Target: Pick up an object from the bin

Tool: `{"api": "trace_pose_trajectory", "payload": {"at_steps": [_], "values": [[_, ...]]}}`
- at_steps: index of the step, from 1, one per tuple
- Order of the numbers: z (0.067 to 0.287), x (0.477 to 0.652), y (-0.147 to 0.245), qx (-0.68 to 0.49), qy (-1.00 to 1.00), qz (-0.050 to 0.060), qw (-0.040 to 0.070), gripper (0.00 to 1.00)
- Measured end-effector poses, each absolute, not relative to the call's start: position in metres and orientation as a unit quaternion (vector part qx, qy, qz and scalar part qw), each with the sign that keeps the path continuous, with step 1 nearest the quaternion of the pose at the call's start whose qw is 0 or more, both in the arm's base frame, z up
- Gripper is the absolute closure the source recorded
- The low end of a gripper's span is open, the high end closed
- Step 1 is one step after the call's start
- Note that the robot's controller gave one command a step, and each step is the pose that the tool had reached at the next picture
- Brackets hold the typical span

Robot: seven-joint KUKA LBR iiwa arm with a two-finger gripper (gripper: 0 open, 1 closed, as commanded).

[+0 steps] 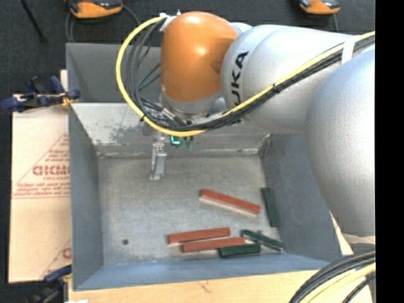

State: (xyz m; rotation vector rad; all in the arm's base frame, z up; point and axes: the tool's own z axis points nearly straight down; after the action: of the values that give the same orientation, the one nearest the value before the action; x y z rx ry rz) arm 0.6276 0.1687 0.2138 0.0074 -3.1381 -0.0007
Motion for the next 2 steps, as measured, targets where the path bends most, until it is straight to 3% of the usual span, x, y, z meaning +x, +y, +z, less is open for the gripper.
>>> {"api": "trace_pose_trajectory", "payload": {"at_steps": [1,2], "values": [[0.145,0.576,0.092,0.099,-0.995,0.002,0.002,0.0],[0.104,0.511,0.055,0.077,-0.997,0.001,0.004,0.0]]}}
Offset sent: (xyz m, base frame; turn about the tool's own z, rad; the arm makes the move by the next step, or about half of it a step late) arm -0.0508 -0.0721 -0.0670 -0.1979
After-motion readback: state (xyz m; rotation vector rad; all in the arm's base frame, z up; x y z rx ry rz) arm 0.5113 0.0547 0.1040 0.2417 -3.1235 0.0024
